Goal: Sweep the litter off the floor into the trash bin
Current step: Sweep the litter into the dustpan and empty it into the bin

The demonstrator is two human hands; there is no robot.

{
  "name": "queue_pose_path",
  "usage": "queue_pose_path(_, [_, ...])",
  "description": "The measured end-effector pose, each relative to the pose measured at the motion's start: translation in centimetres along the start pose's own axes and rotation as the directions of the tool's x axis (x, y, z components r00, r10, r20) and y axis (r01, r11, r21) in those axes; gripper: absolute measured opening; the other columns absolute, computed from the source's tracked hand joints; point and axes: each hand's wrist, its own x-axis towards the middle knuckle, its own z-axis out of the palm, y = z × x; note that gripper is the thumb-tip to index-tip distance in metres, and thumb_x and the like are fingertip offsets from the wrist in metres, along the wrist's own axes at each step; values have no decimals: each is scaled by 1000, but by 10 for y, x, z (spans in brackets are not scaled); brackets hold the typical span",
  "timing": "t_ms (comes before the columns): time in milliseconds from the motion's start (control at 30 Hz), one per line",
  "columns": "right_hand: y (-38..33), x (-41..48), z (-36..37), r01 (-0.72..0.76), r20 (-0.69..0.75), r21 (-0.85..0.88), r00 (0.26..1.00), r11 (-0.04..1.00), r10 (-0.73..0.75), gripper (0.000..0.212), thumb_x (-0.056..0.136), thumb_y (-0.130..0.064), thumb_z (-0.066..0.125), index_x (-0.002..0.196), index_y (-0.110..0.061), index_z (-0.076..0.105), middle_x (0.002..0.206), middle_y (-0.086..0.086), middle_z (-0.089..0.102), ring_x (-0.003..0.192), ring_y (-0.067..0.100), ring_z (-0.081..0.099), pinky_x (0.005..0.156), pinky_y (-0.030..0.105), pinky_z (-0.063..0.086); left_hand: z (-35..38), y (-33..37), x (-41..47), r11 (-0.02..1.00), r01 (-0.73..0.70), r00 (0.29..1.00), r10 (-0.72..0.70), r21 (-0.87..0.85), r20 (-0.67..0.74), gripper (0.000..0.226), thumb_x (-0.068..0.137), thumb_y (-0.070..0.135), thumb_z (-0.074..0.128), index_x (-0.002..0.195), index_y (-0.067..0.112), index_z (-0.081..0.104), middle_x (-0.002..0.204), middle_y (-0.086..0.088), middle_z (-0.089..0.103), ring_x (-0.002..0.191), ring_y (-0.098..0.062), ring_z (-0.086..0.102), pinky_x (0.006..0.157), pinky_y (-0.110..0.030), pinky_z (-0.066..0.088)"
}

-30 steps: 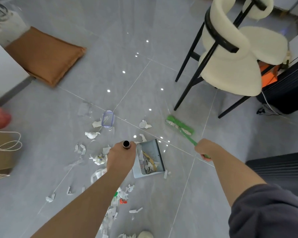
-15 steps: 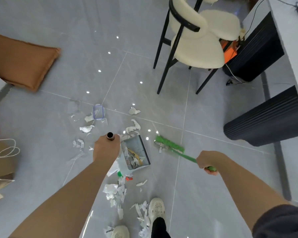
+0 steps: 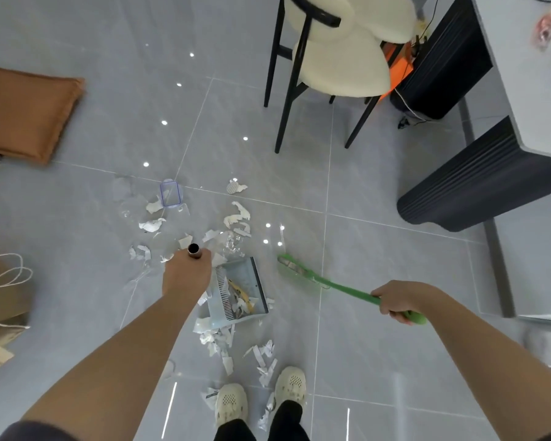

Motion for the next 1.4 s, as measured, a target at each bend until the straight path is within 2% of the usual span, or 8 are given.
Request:
queue_pose_path(200, [39,-48,-58,-39,9,10,999,999,39,61,81,7,52,128,-32,57,74,8,51,43,10,36,42,20,30,-5,15,-5,1000,-15,1000,15,-10,0,39,93,26,44,59,7,47,66,-16,57,66,-33,54,62,-32,41])
queue_pose_path(533, [41,10,-51,-156,-34,299,984,941,174,35,93,0,46,127,-10,51,70,7,42,45,12,36,34,18,31,0,25,3,998,-35,998,38,61,-40,35,93,23,45,61,9,43,64,-9,48,68,-33,50,65,-32,39])
queue_pose_path(667, [12,30,-18,-191,-15,352,978,916,210,5,94,-4,43,98,-5,46,65,7,39,45,15,37,34,13,32,-3,33,8,992,-43,997,51,117,-62,31,92,24,45,65,7,46,66,-9,49,69,-33,51,66,-33,40])
queue_pose_path(800, [-13,34,18,-60,-89,-20,994,998,58,4,91,-8,46,91,-6,49,69,5,49,53,16,47,48,24,38,-1,32,13,983,-34,998,43,181,-47,30,91,24,45,66,7,47,66,-9,51,62,-29,51,61,-31,39])
queue_pose_path(967, [-51,8,54,87,-54,-328,992,941,-111,8,95,-7,40,98,-4,47,96,11,47,89,22,46,74,29,38,10,28,10,980,-42,999,36,196,35,32,92,20,47,62,8,44,64,-9,49,65,-30,51,64,-32,39])
queue_pose_path(1067, [-71,3,71,123,60,-172,992,977,-114,15,93,-5,44,103,-4,56,93,12,50,83,23,49,63,29,40,12,30,8,981,-61,997,50,184,66,33,93,16,46,61,10,40,65,-7,44,75,-32,49,70,-34,39])
queue_pose_path(1200, [-83,0,83,-65,291,359,956,931,-46,32,91,3,44,116,-15,53,64,6,43,32,10,44,34,13,36,13,27,0,983,-63,997,53,174,62,34,94,14,46,61,6,41,64,-10,45,74,-32,49,68,-33,39])
queue_pose_path(1400, [-59,-42,98,86,302,414,926,906,-226,52,92,1,42,140,-19,44,62,0,41,34,4,34,35,14,32,2,11,-9,979,-96,994,87,177,60,32,91,20,45,63,5,47,63,-11,51,64,-29,48,56,-30,36])
